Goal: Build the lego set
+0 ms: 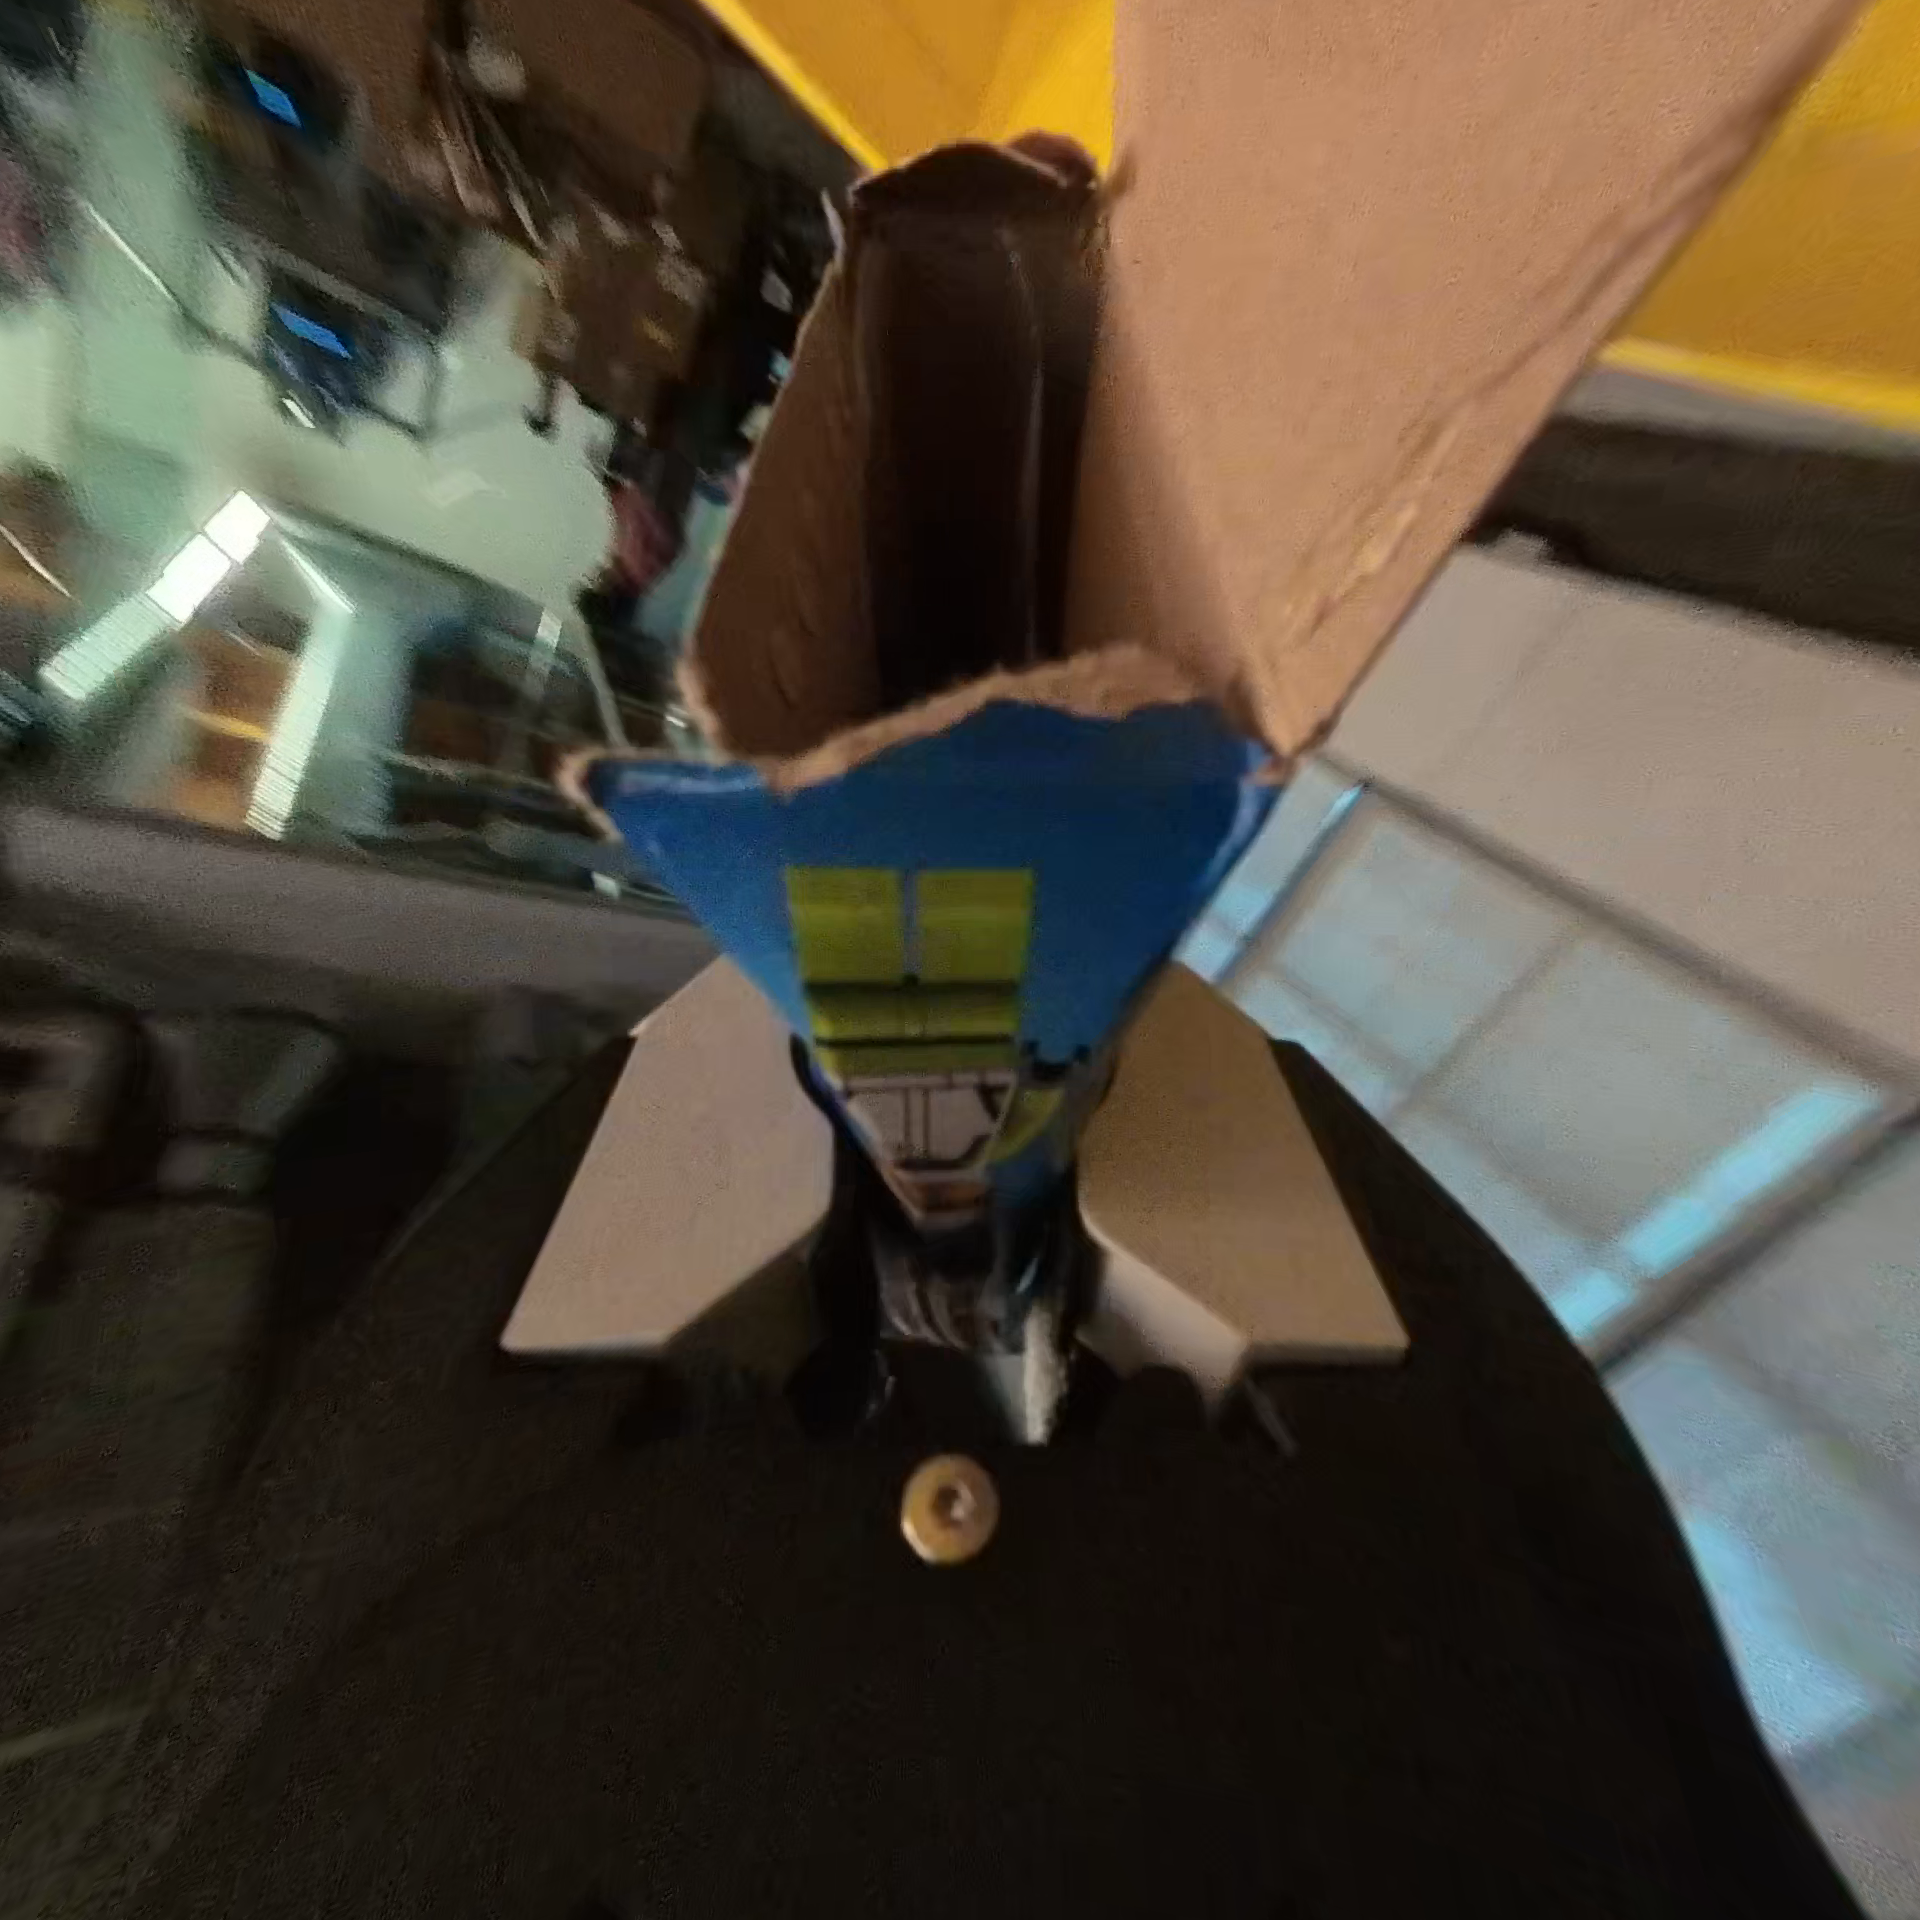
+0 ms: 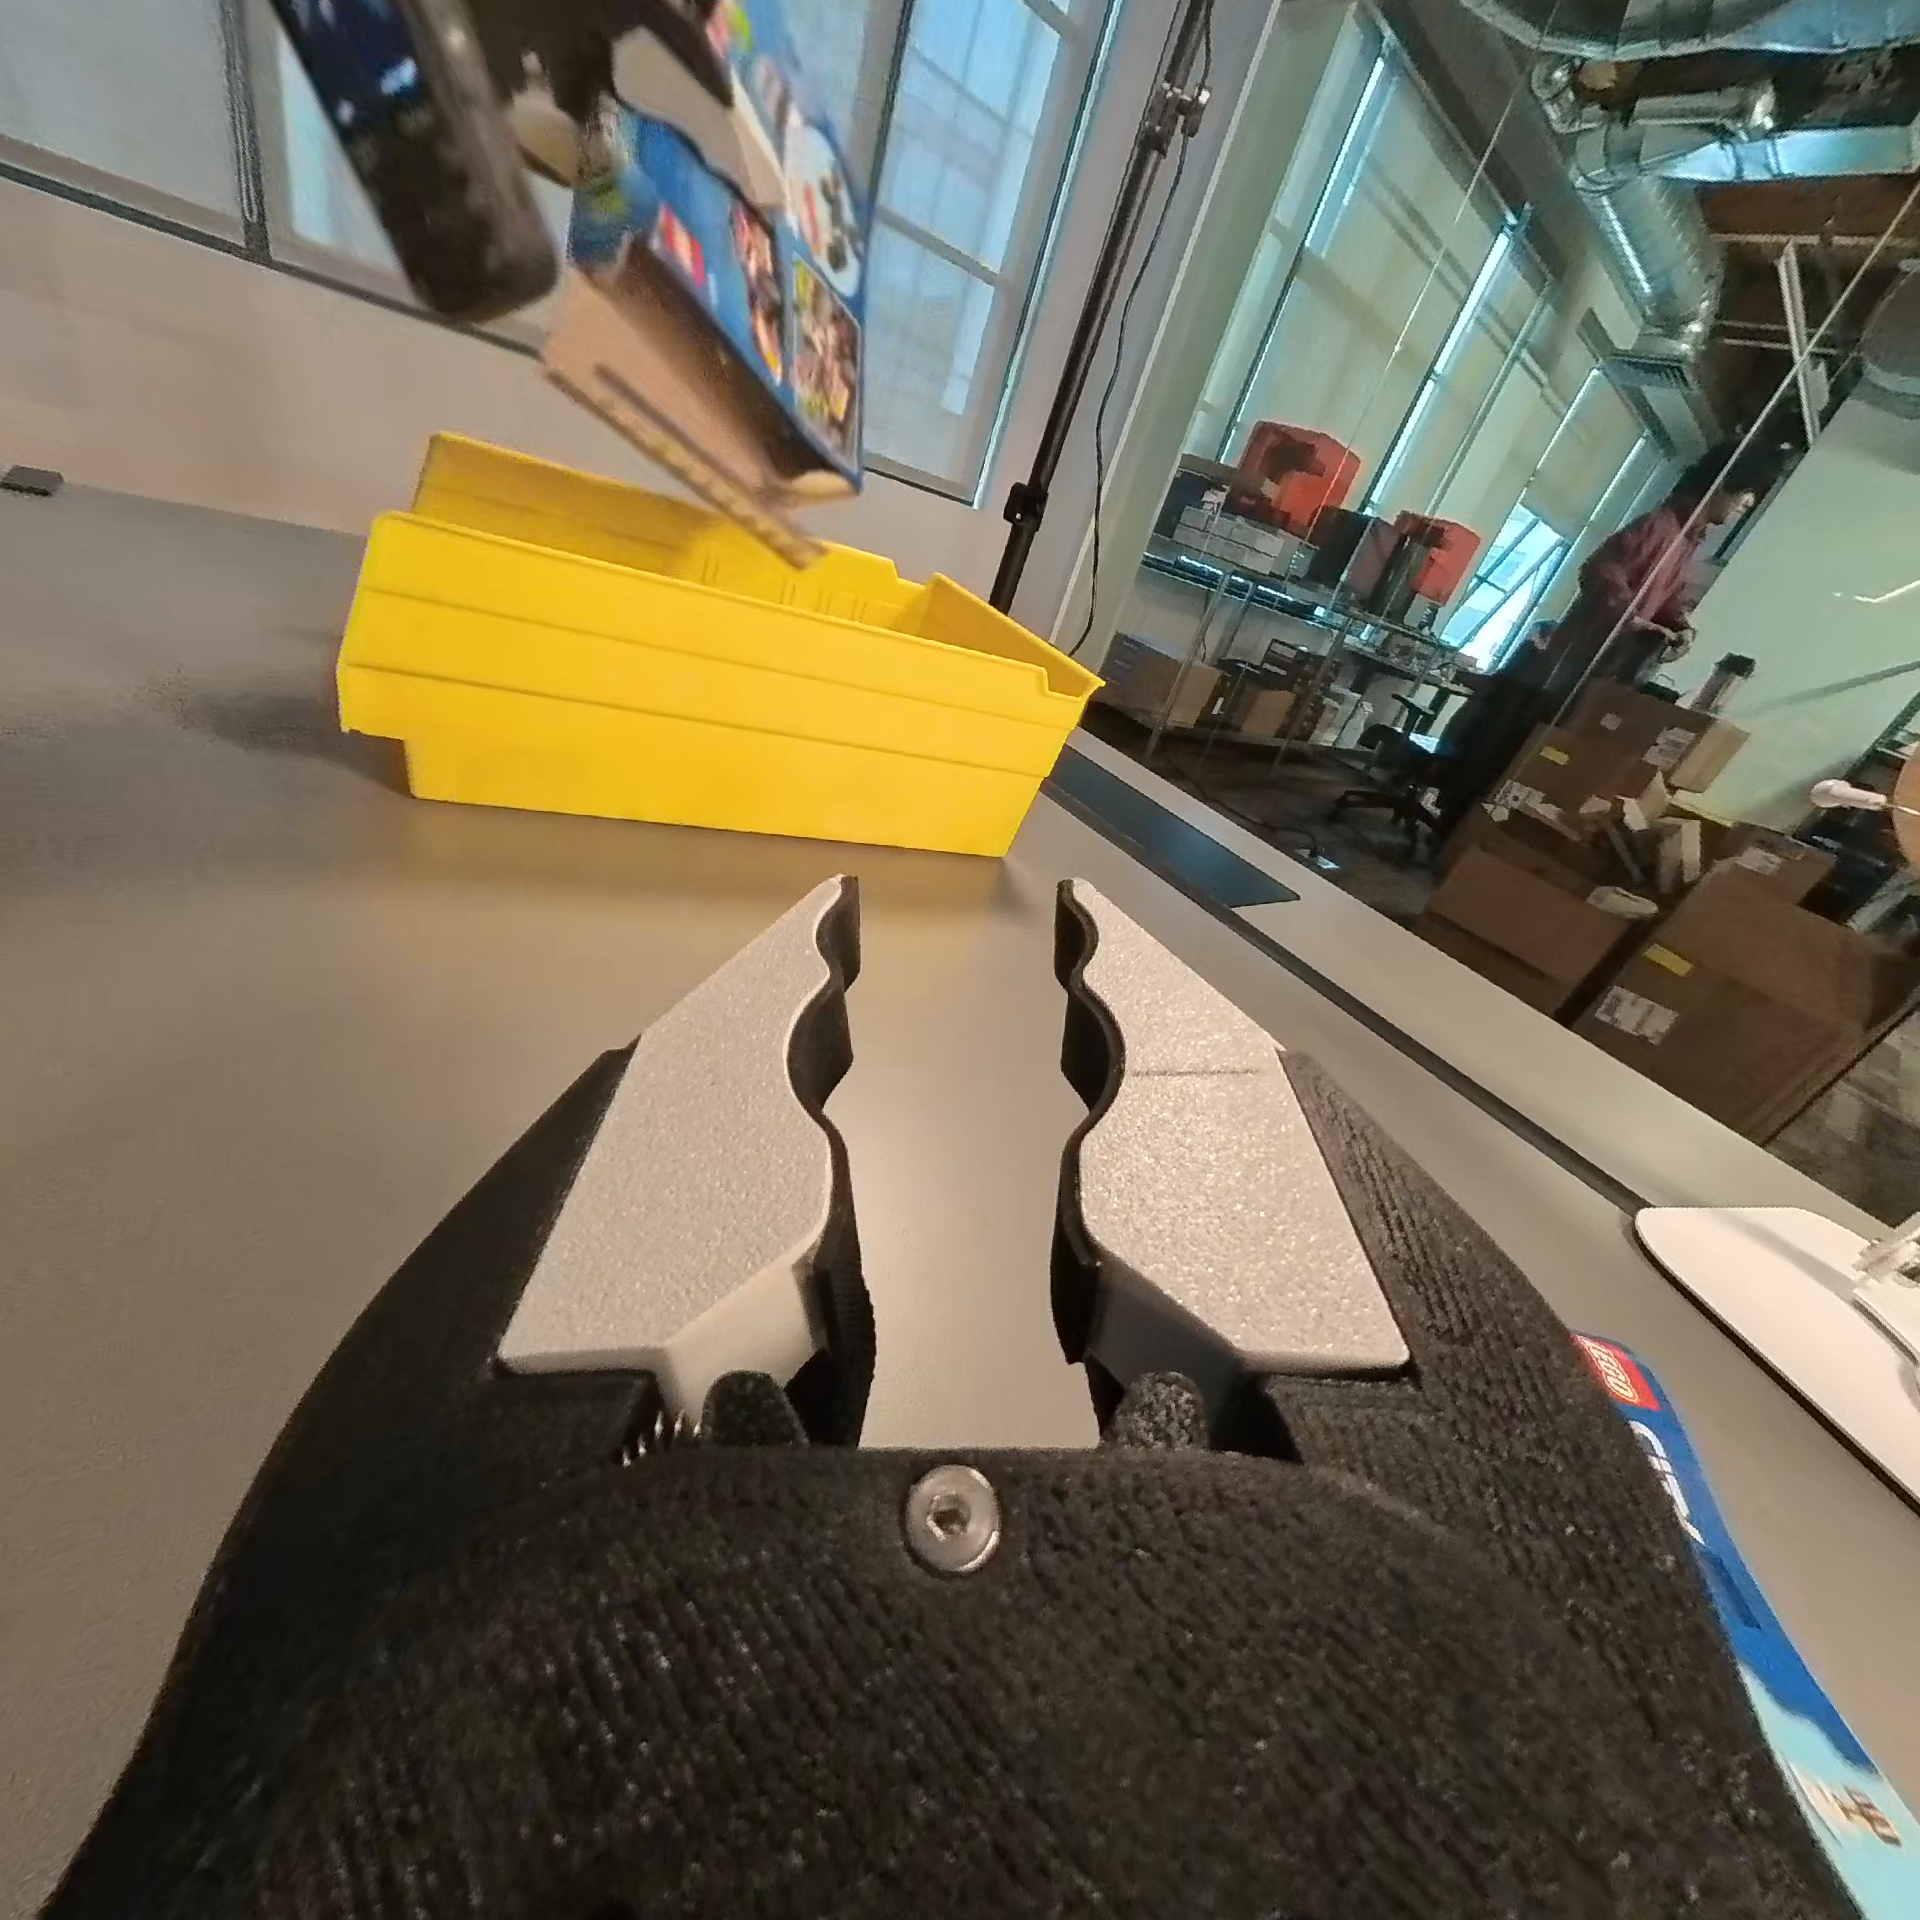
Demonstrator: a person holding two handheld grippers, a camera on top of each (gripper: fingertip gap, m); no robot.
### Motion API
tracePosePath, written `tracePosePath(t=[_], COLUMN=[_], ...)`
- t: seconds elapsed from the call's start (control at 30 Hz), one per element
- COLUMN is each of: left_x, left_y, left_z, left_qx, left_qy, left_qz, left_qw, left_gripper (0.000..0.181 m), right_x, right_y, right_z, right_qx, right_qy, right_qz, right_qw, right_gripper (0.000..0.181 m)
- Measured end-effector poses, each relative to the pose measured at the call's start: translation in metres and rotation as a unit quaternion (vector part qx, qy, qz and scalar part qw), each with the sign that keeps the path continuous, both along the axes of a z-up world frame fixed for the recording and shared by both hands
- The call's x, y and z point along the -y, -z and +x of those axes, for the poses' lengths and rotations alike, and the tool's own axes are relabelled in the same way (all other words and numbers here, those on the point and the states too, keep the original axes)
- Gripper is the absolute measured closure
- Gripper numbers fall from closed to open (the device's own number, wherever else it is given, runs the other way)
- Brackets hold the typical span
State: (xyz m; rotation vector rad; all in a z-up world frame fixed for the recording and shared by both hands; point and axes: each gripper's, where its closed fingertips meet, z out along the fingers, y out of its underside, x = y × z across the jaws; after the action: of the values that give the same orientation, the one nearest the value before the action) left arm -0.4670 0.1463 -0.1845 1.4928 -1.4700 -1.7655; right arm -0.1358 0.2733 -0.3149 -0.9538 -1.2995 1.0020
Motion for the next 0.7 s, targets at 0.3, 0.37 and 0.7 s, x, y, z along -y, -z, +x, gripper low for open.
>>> tracePosePath(t=[0.3,0.37,0.7], left_x=[0.002,-0.003,0.001], left_y=[-0.012,-0.023,-0.082], left_z=[0.089,0.130,0.248], left_qx=[0.344,0.401,0.446], left_qy=[0.076,0.120,0.231], left_qz=[0.361,0.383,0.367], left_qw=[0.863,0.823,0.783], left_gripper=[0.146,0.146,0.146], right_x=[0.001,0.001,0.002], right_y=[0.000,0.000,-0.001], right_z=[0.000,0.000,0.000], right_qx=[-0.001,-0.001,-0.004], right_qy=[-0.003,-0.004,-0.006], right_qz=[0.003,0.003,0.005], right_qw=[1.000,1.000,1.000], right_gripper=[0.144,0.143,0.143])
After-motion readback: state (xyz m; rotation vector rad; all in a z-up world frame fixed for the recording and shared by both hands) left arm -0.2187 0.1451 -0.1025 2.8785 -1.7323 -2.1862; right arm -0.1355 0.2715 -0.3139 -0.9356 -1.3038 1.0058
